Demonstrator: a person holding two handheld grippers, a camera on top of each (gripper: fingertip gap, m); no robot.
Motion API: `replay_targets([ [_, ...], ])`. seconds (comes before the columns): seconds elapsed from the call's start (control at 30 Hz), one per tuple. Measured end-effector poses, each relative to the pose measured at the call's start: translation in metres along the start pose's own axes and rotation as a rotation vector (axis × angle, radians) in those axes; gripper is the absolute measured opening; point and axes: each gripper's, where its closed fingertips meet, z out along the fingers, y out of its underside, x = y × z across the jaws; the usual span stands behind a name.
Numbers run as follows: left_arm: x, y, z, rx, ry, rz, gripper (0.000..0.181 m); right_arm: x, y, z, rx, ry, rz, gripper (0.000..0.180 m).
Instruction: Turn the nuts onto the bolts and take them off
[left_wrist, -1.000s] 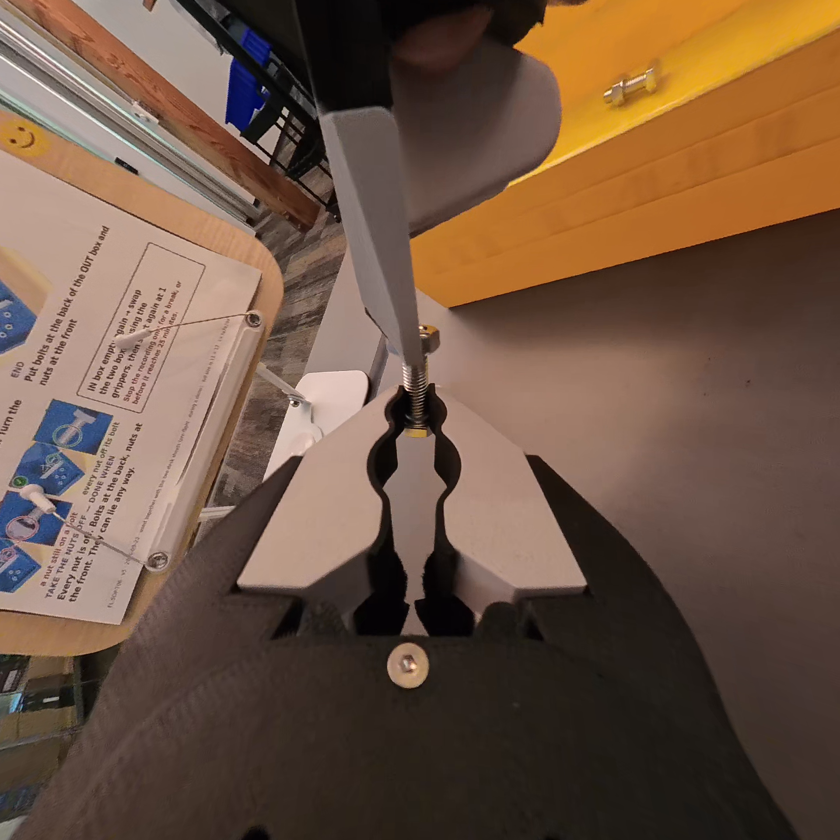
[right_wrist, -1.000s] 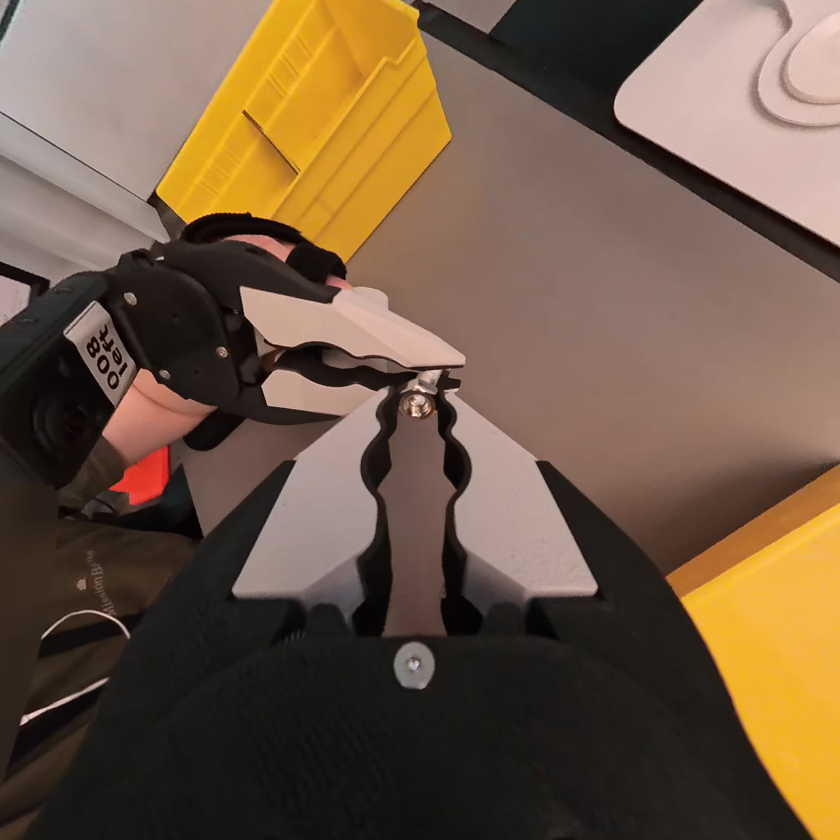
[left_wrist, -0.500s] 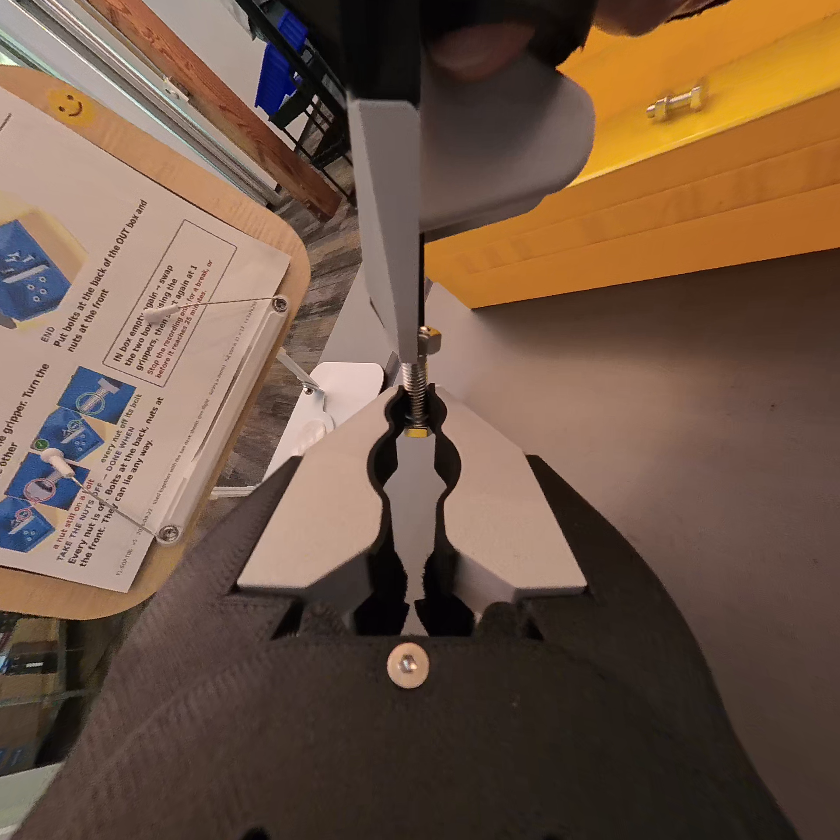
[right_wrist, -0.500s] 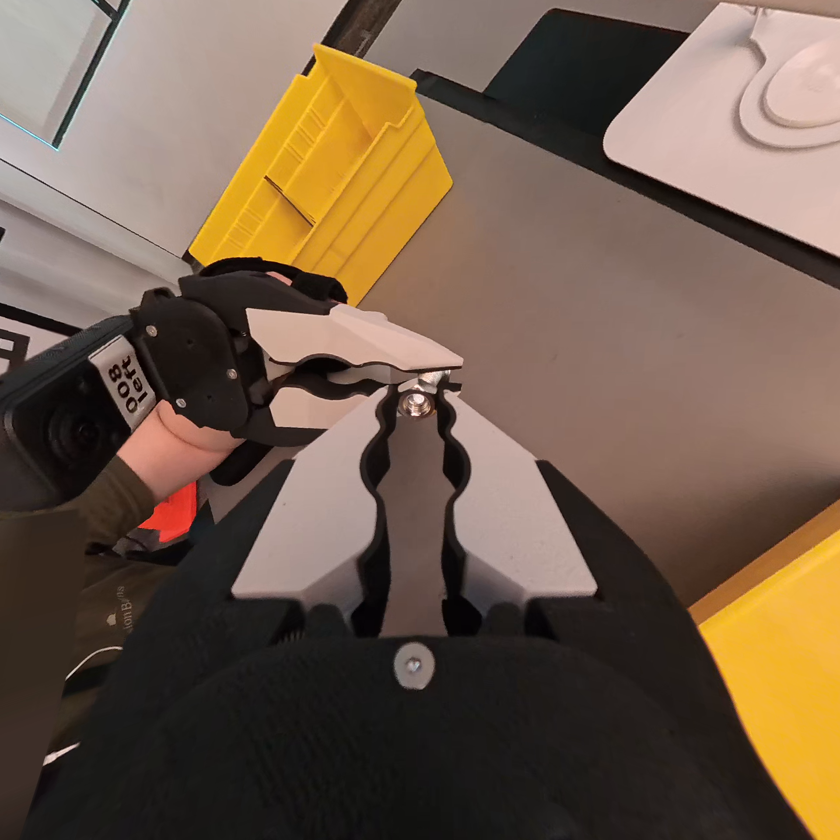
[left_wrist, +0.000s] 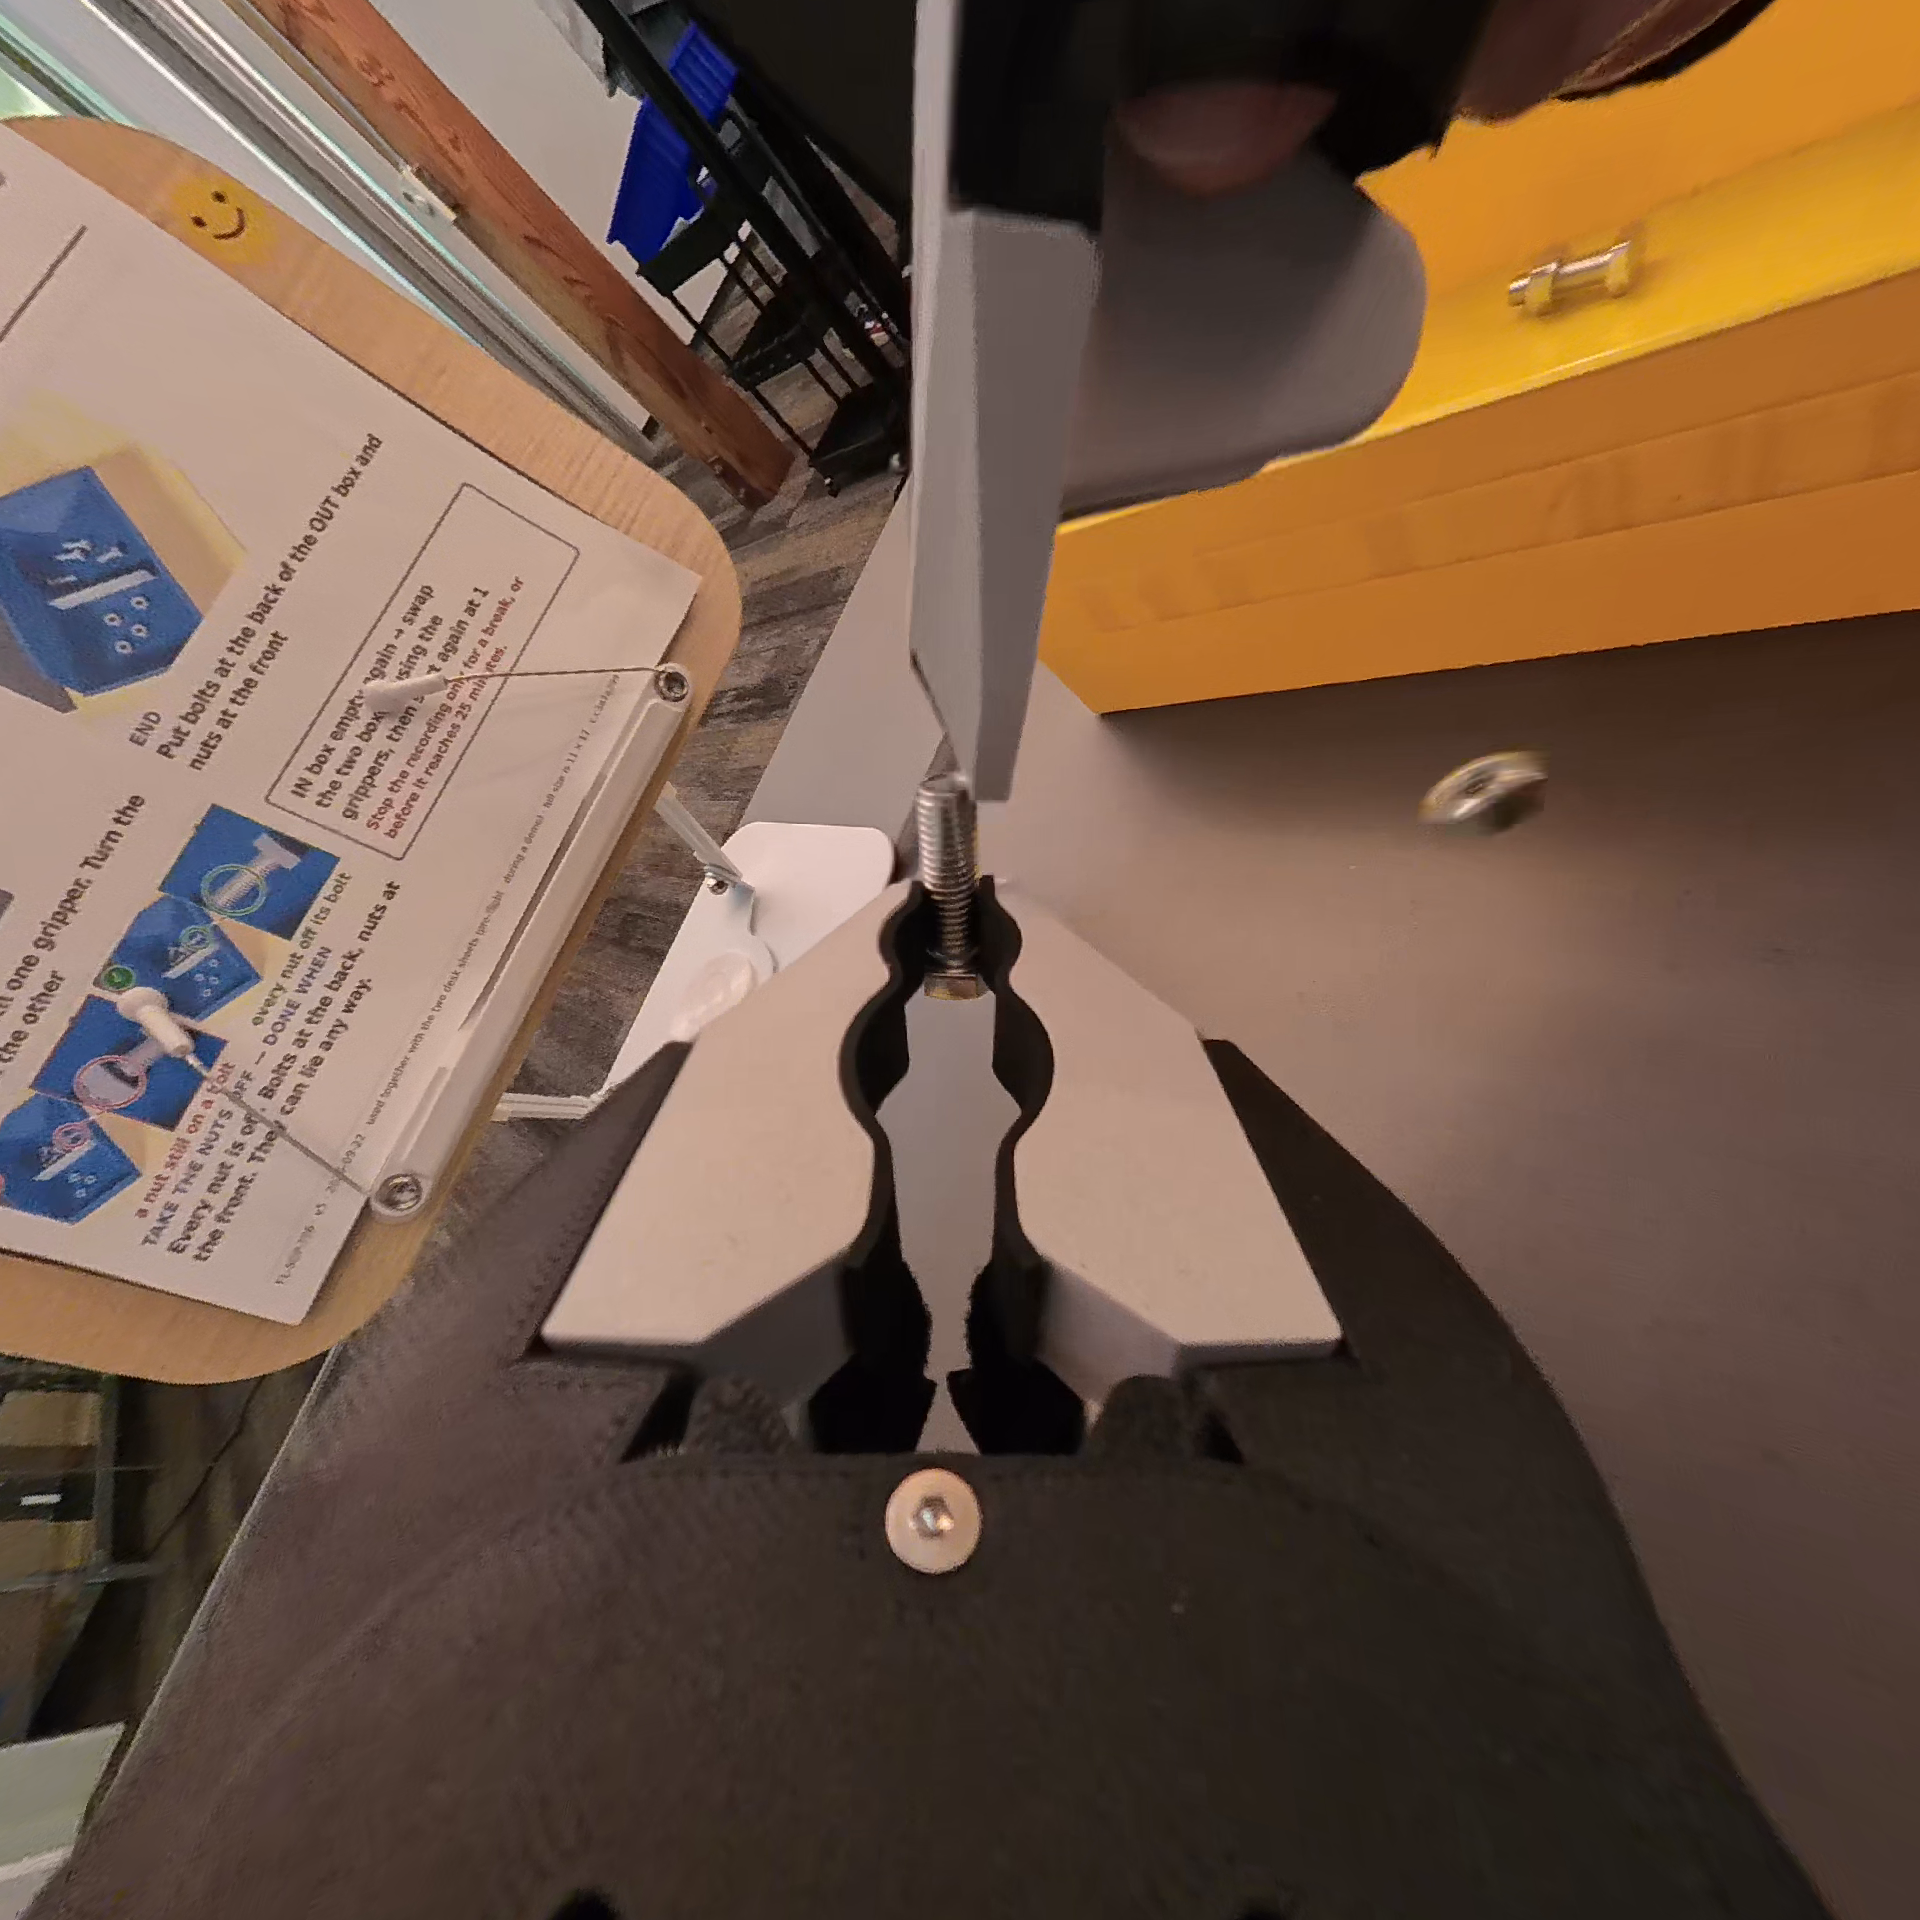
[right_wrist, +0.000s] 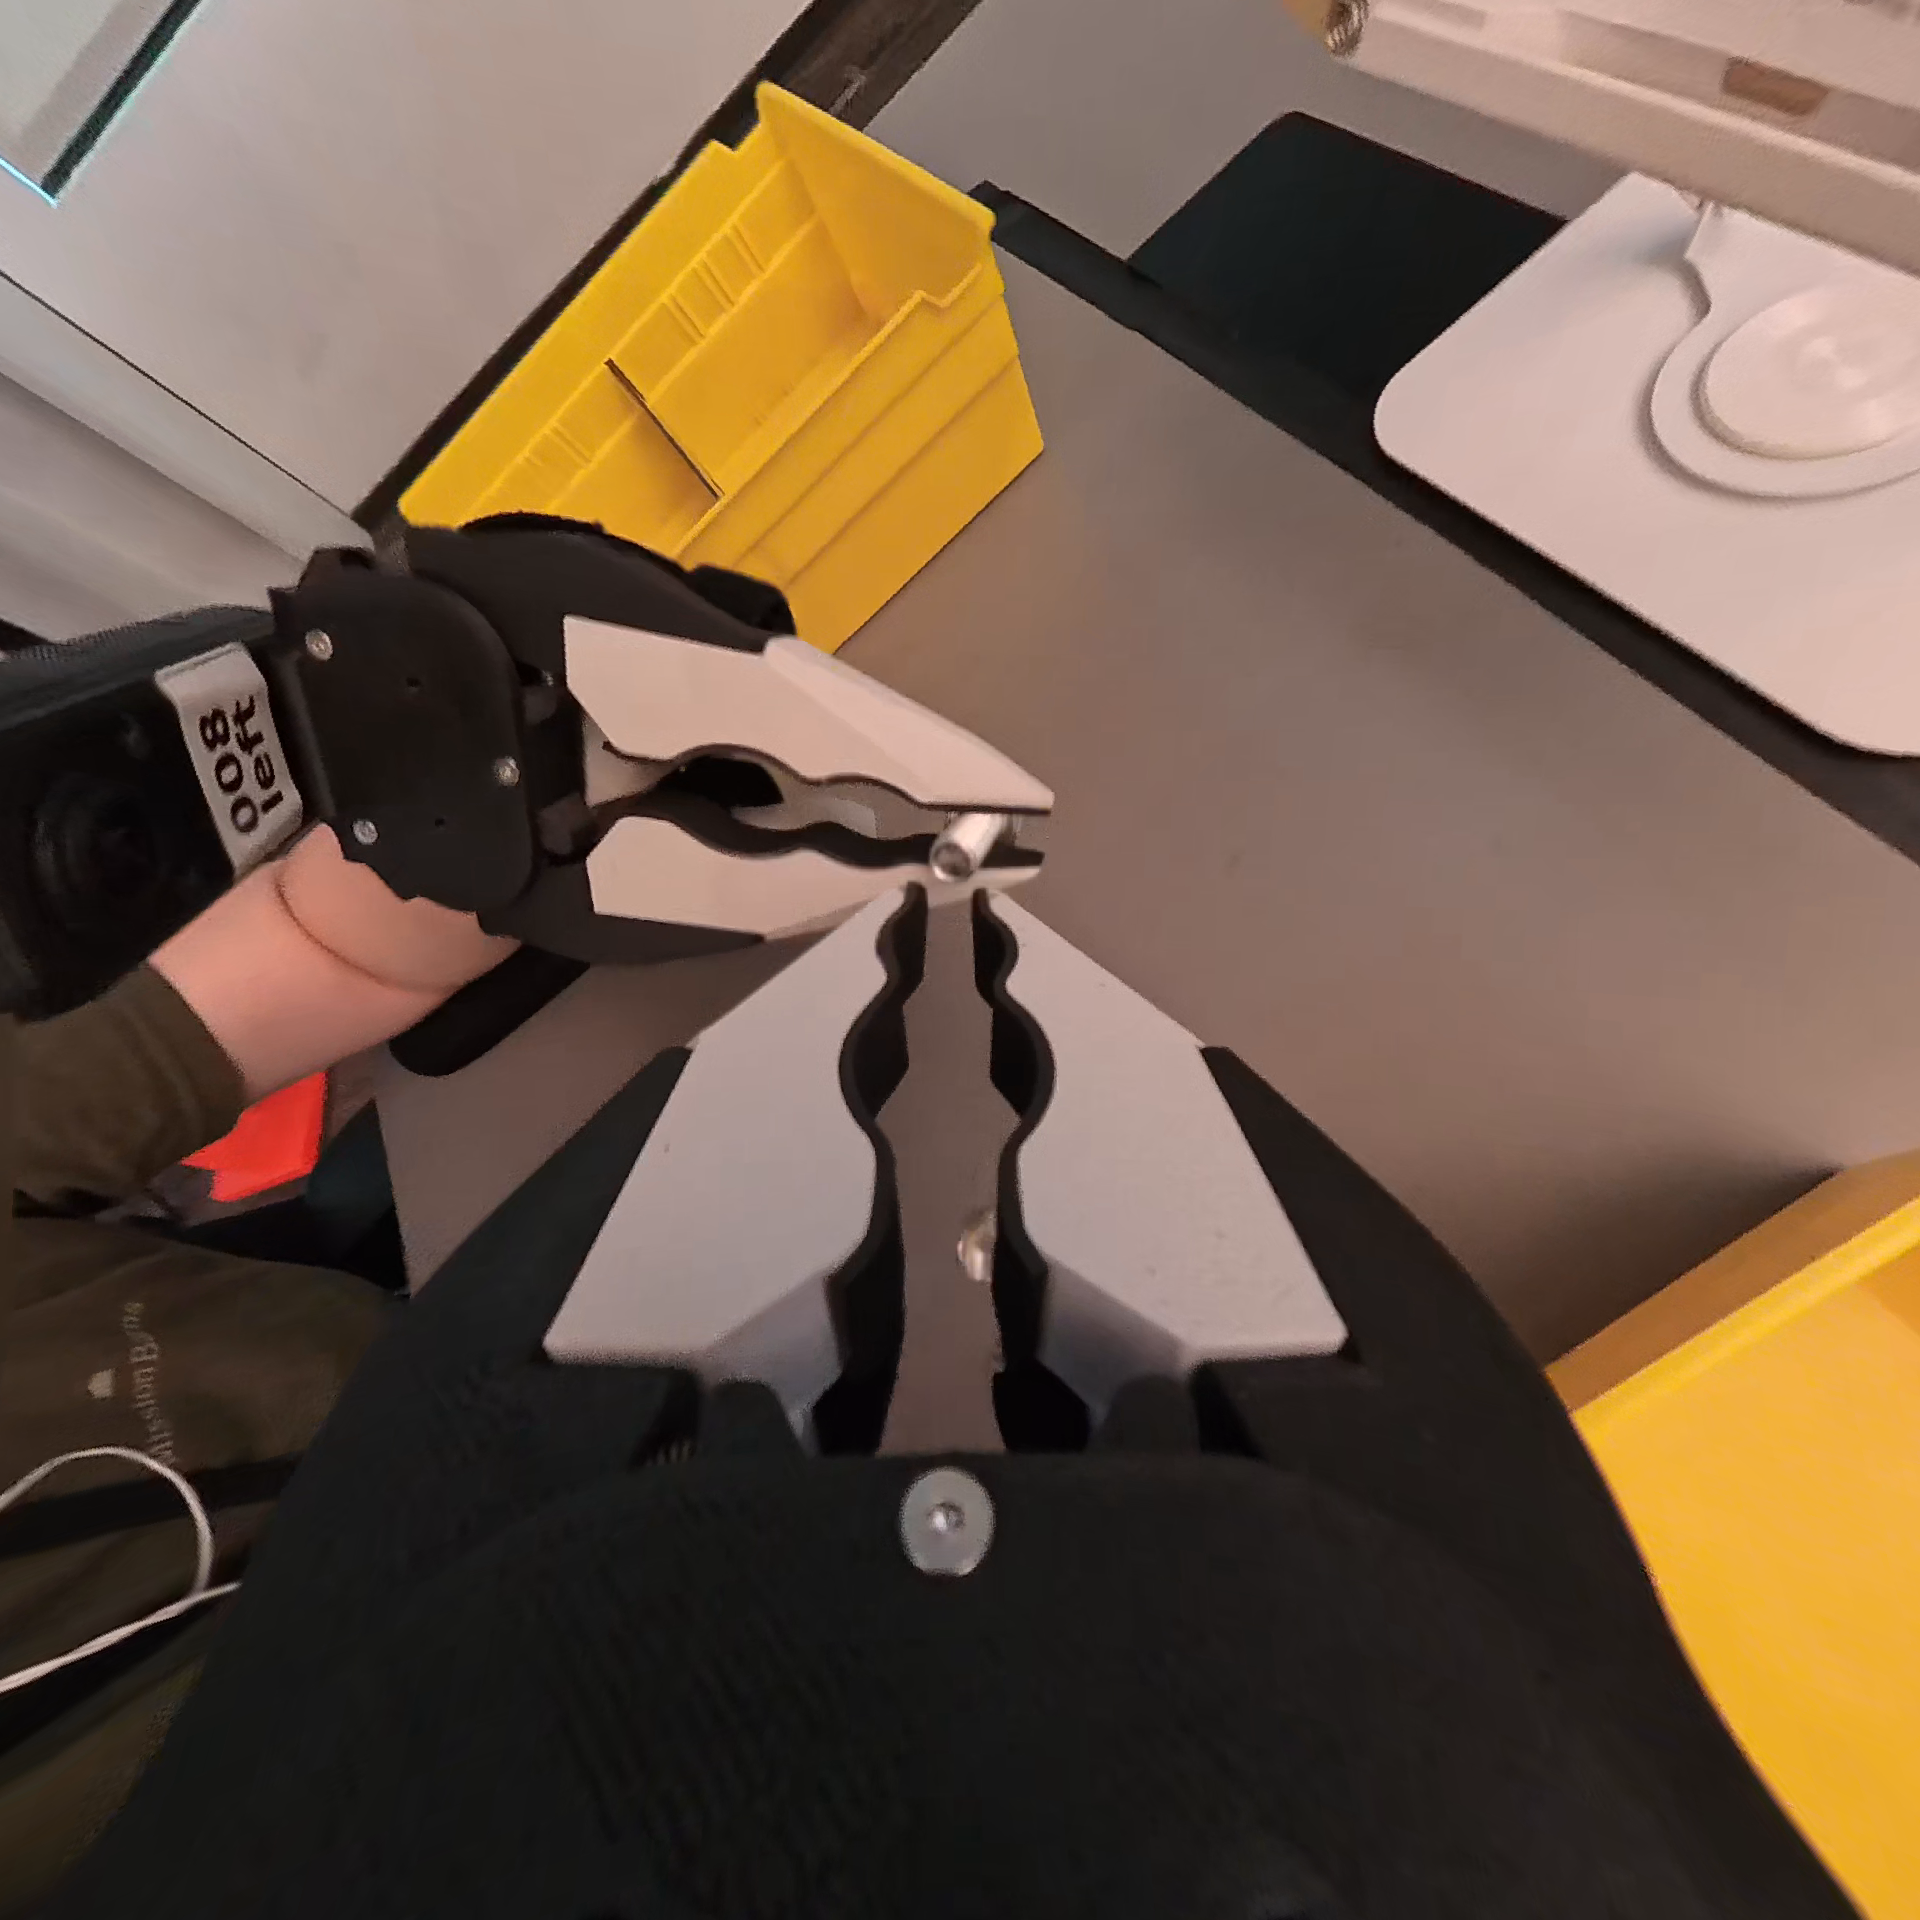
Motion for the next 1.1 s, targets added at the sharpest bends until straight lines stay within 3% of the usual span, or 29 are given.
replay_targets([
  [0.3,-0.02,0.005,-0.007,0.017,0.009,-0.17,0.007,0.012,-0.006,-0.008,0.018,0.164,-0.237,0.014],
  [0.77,-0.023,0.008,-0.007,0.007,0.01,-0.175,0.007,0.0,0.021,-0.003,-0.153,0.176,-0.484,0.019],
  [0.9,-0.043,0.007,-0.02,0.011,-0.04,-0.191,0.007,-0.027,0.068,-0.007,-0.348,-0.013,-0.574,0.021],
  [1.0,-0.057,-0.008,-0.038,0.087,-0.043,-0.298,0.007,-0.026,0.112,-0.009,-0.568,-0.046,-0.664,0.026],
  [1.1,-0.062,-0.029,-0.057,0.187,0.002,-0.387,0.007,-0.03,0.131,-0.004,-0.676,-0.079,-0.669,0.026],
])
